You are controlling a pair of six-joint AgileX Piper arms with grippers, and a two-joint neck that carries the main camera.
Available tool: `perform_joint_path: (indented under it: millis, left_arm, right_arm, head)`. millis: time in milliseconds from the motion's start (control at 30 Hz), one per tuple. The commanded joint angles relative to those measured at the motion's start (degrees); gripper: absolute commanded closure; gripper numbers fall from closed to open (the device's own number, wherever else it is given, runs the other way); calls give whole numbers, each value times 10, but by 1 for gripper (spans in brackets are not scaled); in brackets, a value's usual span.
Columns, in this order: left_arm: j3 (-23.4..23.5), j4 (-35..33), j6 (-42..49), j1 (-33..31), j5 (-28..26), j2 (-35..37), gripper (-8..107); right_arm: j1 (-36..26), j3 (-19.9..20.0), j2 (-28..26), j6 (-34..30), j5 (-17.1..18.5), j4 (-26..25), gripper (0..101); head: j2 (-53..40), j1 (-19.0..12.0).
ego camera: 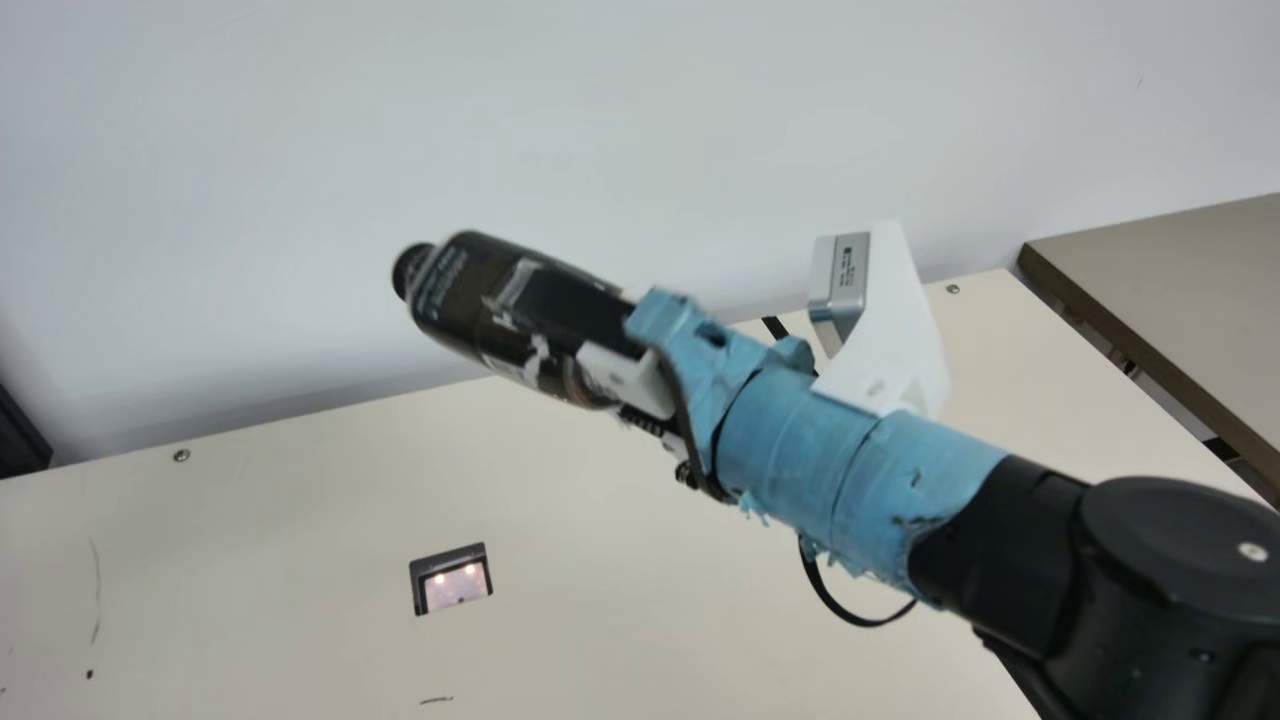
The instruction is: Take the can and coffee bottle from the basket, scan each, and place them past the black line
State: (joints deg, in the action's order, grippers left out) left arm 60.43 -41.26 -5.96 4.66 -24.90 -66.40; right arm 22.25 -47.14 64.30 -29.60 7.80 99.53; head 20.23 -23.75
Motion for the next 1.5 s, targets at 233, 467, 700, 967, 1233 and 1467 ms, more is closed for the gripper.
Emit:
perform_joint_path:
  millis: [233,467,700,967,1233,1467]
  left_arm:
    - [0,0,0,0,0,0,9]
    - [0,0,0,0,0,0,9]
    - [0,0,0,0,0,0,9]
    - [0,0,0,0,0,0,9]
    - [0,0,0,0,0,0,9]
    - [0,0,0,0,0,0,9]
  right_arm:
    - [0,-1,0,111,22,-13,101]
    - [-5,-7,-12,127,2,5,101]
    - [35,-22,-19,100,15,5,101]
    - [65,-24,-34,101,32,5,101]
    - [120,-37,-59,65,-136,5,101]
    - [229,-41,-36,187,-327,-128,101]
  head:
    - [3,-11]
    - [3,-11]
    - [3,-11]
    - [3,-11]
    - [3,-11]
    - [3,-11]
